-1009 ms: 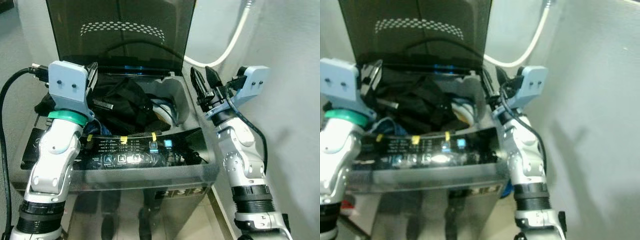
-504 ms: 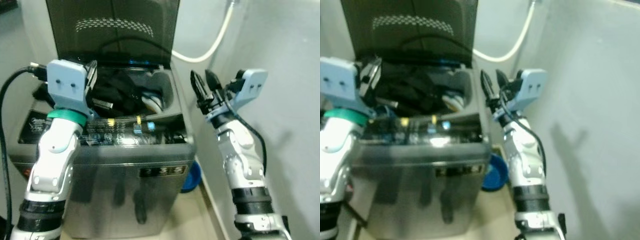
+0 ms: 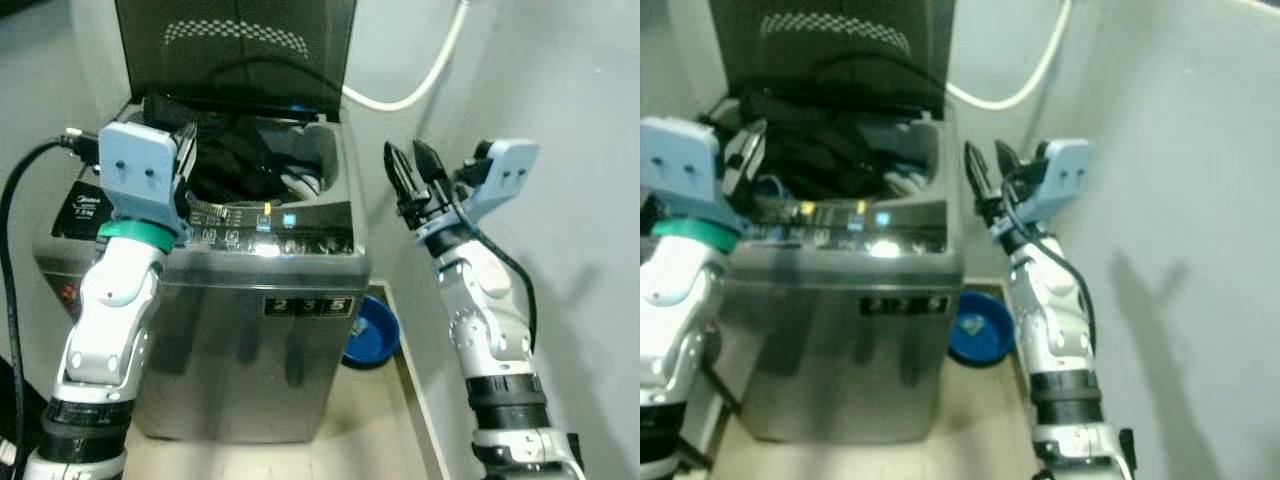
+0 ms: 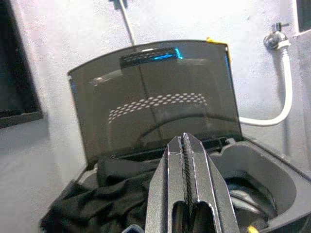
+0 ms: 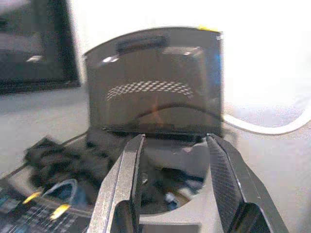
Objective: Clothes washing
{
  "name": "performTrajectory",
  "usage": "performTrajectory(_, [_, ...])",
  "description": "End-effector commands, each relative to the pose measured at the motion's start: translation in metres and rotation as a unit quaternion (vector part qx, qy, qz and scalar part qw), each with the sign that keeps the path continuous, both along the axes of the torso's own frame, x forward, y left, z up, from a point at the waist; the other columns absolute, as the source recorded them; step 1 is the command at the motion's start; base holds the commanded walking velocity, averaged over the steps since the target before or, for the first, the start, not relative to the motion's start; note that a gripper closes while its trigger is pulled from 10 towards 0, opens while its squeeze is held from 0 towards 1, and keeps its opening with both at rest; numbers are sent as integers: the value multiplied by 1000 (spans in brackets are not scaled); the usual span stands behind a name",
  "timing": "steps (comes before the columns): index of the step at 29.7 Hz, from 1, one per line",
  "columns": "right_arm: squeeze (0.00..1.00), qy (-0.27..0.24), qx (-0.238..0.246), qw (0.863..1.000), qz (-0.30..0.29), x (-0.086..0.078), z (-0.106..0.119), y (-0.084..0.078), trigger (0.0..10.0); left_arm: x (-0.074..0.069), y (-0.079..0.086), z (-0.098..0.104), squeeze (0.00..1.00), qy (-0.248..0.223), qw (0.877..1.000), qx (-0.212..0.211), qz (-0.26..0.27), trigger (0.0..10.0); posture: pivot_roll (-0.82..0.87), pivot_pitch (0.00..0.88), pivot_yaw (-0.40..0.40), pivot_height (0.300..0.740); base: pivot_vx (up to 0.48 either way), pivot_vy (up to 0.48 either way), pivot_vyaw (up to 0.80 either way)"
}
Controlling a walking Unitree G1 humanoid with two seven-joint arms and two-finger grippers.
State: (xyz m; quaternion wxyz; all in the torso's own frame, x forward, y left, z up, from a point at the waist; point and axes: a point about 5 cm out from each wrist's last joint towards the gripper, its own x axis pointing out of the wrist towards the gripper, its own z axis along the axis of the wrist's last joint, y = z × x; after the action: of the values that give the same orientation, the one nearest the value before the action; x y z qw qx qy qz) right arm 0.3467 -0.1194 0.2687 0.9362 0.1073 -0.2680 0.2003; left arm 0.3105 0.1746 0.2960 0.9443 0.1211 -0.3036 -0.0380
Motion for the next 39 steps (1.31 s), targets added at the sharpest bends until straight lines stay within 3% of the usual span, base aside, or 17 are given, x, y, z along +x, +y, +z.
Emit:
performTrajectory(1, [0, -5, -18, 1000, -1, 0, 1, 1, 10000, 0, -2, -4, 0, 8, 1000, 3, 1, 10000, 76, 0, -30, 740, 0, 0, 788])
performTrajectory(8, [0, 11, -69, 998, 5, -1, -18, 7, 10000, 4, -14, -40, 0, 107, 994, -2, -30, 10000, 78, 0, -29, 740, 0, 0, 788])
performTrajectory(9, [0, 19, -77, 997, 7, -2, -25, 9, 10000, 3, -15, -48, 0, 124, 992, -1, -33, 10000, 77, 0, -29, 740, 0, 0, 788])
performTrajectory(10, [0, 50, -95, 994, 6, -2, -48, 9, 10000, 1, -16, -68, 0, 167, 985, -10, -32, 10000, 77, 0, -29, 740, 0, 0, 781])
performTrajectory(12, [0, 50, -95, 994, 6, -2, -48, 9, 10000, 1, -16, -68, 0, 167, 985, -10, -32, 10000, 77, 0, -29, 740, 0, 0, 781])
performTrajectory(15, [0, 113, -113, 987, -1, -7, -89, 2, 10000, -5, -19, -97, 0, 215, 976, 18, -18, 10000, 81, 2, -33, 740, 0, 0, 781])
performTrajectory(16, [0, 113, -113, 987, -1, -7, -89, 2, 10000, -5, -19, -97, 0, 215, 976, 18, -18, 10000, 81, 2, -33, 740, 0, 0, 781])
performTrajectory(18, [0, 170, -124, 978, -11, -13, -124, -7, 10000, -11, -22, -118, 0, 251, 967, 30, -12, 10000, 85, 5, -34, 740, 0, 0, 778])
performTrajectory(19, [0, 170, -124, 978, -11, -13, -124, -7, 10000, -11, -22, -118, 0, 251, 967, 30, -12, 10000, 85, 5, -34, 740, 0, 0, 775])
performTrajectory(21, [0, 225, -135, 965, -22, -21, -158, -16, 10000, -16, -23, -137, 0, 278, 960, 39, -7, 10000, 85, 5, -31, 740, 0, 0, 781])
performTrajectory(22, [0, 225, -135, 965, -22, -21, -158, -16, 10000, -16, -23, -137, 0, 278, 960, 39, -7, 10000, 85, 5, -31, 740, 0, 0, 781])
performTrajectory(25, [0, 296, -153, 942, -41, -36, -202, -25, 10000, -26, -24, -171, 0, 323, 944, 64, -10, 10000, 82, 5, -24, 740, 0, 0, 779])
performTrajectory(31, [0, 355, -149, 921, -55, -52, -234, -30, 10000, -38, -20, -206, 0, 380, 923, 63, -7, 10000, 76, 4, -19, 740, 0, 0, 769])
performTrajectory(35, [0, 432, -176, 882, -67, -74, -273, -34, 10000, -52, -6, -253, 0, 448, 891, 63, 24, 10000, 69, 1, -19, 740, 0, 0, 763])
performTrajectory(38, [0, 443, -179, 876, -68, -78, -278, -34, 10000, -54, -4, -260, 0, 459, 886, 62, 27, 10000, 72, 0, -20, 740, 0, 0, 763])
performTrajectory(39, [0, 461, -181, 866, -68, -83, -286, -34, 10000, -58, -2, -269, 0, 476, 877, 57, 32, 10000, 73, 0, -21, 740, 0, 0, 763])
